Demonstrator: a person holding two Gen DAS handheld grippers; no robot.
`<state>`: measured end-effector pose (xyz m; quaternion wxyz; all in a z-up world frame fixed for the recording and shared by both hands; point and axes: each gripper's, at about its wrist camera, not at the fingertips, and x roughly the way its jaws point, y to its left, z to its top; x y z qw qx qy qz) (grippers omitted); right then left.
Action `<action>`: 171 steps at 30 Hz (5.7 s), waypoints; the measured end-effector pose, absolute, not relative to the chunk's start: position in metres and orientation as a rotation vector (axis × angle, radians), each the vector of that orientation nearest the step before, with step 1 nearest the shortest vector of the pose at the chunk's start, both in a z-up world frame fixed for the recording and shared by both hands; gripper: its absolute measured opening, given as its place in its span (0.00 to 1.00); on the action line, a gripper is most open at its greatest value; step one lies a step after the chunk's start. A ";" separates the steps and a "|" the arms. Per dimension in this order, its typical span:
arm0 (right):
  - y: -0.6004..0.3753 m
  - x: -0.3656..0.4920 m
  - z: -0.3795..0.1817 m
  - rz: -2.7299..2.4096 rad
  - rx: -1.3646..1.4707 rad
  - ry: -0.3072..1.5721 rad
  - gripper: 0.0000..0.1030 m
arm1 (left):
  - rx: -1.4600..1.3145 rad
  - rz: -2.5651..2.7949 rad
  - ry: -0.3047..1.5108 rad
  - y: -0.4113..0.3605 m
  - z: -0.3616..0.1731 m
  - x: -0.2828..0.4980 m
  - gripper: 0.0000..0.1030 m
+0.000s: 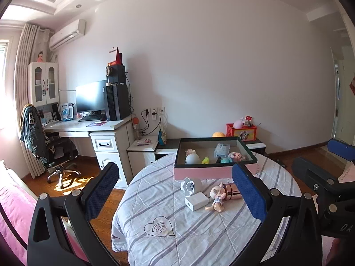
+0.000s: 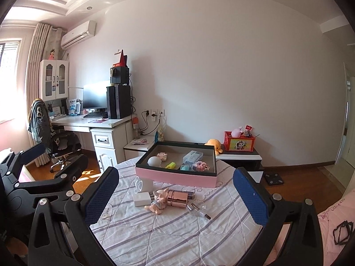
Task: Organize rigid objects
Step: 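Withdraw both tools and reach toward the white adapter and glass cup, then grasp the white power adapter with the left tool while the right tool grasps the clear glass cup, then carry adapter and glass cup into the pink box and release both, then withdraw both tools and reach toward the white fan and copper canister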
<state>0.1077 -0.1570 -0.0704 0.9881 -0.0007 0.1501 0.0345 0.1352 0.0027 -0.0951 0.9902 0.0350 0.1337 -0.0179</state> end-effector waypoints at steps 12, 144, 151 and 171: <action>-0.181 0.186 -0.162 0.064 0.049 0.585 1.00 | 0.067 -0.100 0.592 0.006 -0.186 0.217 1.00; -0.176 0.144 -0.063 0.096 0.048 0.307 1.00 | 0.045 -0.068 0.251 -0.008 -0.080 0.162 1.00; -0.169 0.110 -0.050 0.091 0.038 0.266 1.00 | 0.030 -0.065 0.215 -0.004 -0.072 0.131 1.00; -0.170 0.121 -0.067 0.098 0.046 0.312 1.00 | 0.061 -0.046 0.254 -0.006 -0.085 0.141 1.00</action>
